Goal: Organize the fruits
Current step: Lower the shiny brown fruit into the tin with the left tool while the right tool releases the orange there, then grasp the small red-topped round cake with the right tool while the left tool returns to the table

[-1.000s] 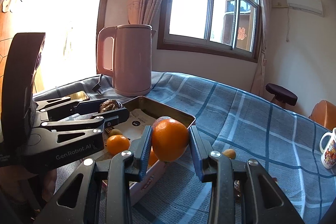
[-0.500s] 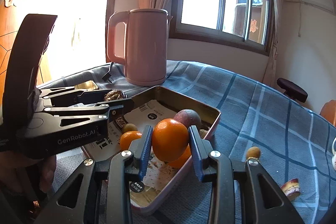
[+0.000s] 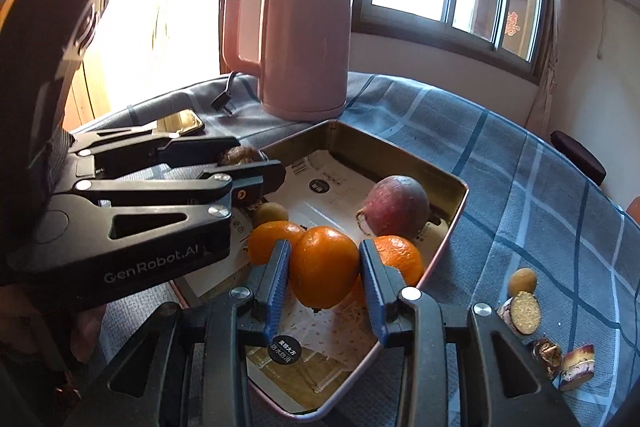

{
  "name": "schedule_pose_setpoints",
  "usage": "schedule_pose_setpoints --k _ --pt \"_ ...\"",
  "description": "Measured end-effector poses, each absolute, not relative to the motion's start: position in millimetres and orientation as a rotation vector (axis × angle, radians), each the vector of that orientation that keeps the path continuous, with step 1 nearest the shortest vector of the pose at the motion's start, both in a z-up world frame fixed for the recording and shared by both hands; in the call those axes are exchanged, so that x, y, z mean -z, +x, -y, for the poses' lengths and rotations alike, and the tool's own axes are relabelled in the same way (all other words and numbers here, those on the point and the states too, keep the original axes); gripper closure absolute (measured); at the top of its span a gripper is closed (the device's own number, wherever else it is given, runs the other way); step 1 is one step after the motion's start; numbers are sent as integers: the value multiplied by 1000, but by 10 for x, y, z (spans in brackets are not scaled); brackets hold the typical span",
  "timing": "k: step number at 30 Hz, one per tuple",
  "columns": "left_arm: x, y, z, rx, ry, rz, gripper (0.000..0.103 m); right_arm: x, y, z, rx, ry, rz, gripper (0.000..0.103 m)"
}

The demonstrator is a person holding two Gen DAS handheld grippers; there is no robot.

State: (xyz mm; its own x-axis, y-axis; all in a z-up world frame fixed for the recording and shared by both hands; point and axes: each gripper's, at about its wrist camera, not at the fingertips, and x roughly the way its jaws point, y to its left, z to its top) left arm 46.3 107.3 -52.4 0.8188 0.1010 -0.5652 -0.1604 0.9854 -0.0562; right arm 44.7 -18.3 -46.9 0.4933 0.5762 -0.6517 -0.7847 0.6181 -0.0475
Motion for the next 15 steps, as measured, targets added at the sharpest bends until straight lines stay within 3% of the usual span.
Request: schedule_pose_setpoints --k 1,3,5,7,15 --pt "525 462 -1068 -139 -100 -597 60 480 443 168 -850 -370 -646 65" --pt "522 451 -1061 -140 -96 -593 56 486 416 148 -857 -385 -643 52" --pt "507 417 -1064 -150 -105 -577 38 464 367 163 -846 -396 -614 43" --pt "481 371 -1067 -155 -121 -554 30 443 341 210 -827 -411 -594 43" --pt "301 332 -821 -129 -120 -483 19 209 458 982 -676 -375 -545 43"
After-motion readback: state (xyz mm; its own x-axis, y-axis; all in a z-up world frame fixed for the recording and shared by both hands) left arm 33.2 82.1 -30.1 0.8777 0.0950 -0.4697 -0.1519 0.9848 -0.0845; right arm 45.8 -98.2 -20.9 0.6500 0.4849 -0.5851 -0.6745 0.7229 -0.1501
